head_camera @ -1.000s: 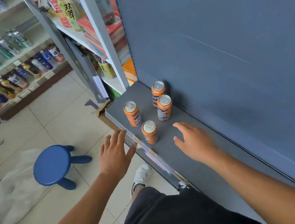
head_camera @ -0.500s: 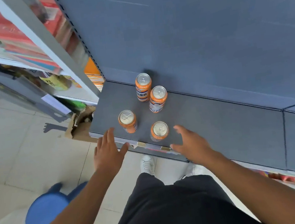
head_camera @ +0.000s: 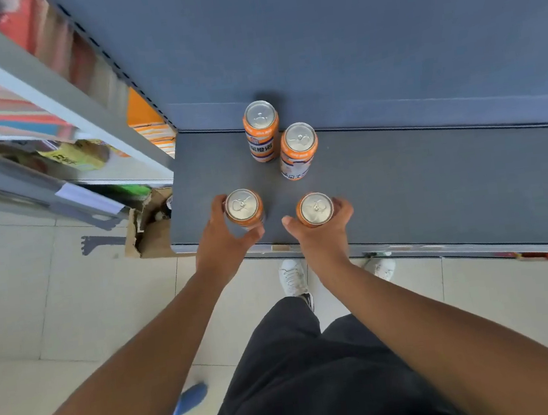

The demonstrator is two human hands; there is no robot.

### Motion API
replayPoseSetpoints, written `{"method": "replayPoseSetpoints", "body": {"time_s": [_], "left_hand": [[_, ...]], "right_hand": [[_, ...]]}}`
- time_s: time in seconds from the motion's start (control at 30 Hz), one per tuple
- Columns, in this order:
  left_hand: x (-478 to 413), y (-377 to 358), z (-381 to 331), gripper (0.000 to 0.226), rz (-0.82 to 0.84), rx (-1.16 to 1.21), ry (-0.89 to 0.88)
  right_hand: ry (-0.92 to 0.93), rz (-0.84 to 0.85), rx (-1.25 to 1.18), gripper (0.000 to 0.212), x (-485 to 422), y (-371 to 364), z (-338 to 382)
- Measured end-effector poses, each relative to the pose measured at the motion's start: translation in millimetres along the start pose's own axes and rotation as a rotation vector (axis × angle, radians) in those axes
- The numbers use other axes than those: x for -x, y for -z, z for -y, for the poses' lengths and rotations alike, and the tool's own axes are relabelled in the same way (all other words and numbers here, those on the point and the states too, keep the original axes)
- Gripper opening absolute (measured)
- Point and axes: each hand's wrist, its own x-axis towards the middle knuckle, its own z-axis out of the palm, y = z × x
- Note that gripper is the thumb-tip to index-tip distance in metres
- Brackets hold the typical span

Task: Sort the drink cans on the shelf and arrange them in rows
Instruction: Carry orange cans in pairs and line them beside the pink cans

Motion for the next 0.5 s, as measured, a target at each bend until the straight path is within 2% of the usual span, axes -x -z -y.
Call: {"method": "replayPoseSetpoints", "body": {"time_s": [0.1, 0.23, 0.37, 0.5], "left_hand": [[-9.0, -6.2, 1.2, 0.077, 0.014, 0.111, 0.046], [-22.1, -12.8, 3.1, 0.078, 0.090, 0.185, 0.020], [-31.3, -5.0, 5.3, 0.078, 0.136, 0.211, -0.001], [-30.0, 10.8, 3.1, 0.075, 0.148, 0.270, -0.005]], "right_hand": [[-0.062, -0.115, -0.066, 0.078, -5.2, -10.5, 5.4], [0.001, -0.163, -0.056, 0.073, -12.7, -8.9, 3.3], [0.091, -0.044, -0.037, 0.063, -20.5, 10.7, 7.1], [0.066, 0.121, -0.059, 0.063, -22.9, 35.0, 9.3]]}}
